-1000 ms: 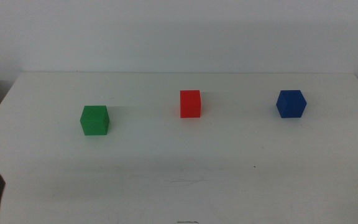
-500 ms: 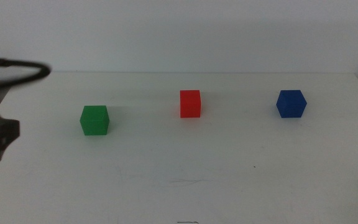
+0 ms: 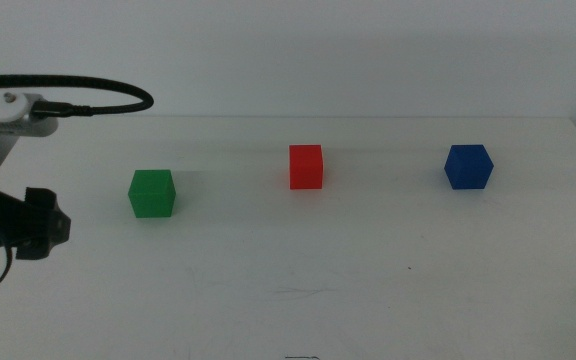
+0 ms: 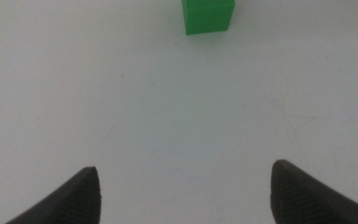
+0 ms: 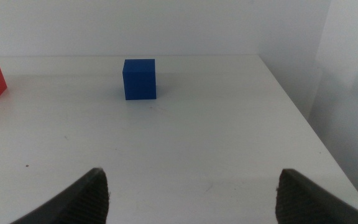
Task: Stack red cubes first, then green, then blue cubes in a specific spot.
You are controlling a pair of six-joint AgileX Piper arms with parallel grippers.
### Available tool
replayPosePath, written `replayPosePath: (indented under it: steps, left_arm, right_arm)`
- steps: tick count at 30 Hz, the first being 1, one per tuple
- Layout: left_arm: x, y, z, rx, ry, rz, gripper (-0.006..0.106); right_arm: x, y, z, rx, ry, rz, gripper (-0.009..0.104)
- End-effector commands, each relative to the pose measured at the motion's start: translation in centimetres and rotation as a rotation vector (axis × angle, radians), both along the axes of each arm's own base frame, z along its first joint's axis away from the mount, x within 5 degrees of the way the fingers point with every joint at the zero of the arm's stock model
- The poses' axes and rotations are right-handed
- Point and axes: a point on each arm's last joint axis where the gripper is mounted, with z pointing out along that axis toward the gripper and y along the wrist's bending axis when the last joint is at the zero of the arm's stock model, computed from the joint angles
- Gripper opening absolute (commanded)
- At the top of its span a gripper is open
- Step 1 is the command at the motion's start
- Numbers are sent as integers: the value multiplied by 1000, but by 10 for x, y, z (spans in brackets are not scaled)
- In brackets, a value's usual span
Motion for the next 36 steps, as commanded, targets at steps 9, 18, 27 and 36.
replayPosePath:
  steps: [9,18,27,36]
  left_arm:
    - [44,-20,28,-50,10,31,93]
    - [116,-92,38,-43,32,-13,93]
    - [188,-166,34,-74,82,-23,93]
    - [231,-214,10,-82,114,-17,93]
  right_arm:
    - [-1,-1,16,-24,-117,-6,94]
    - [-1,-1,16,-24,-117,-6,94]
    - [-1,-1,16,-24,-117,-6,94]
    - [-1,-1,16,-24,-117,-6,94]
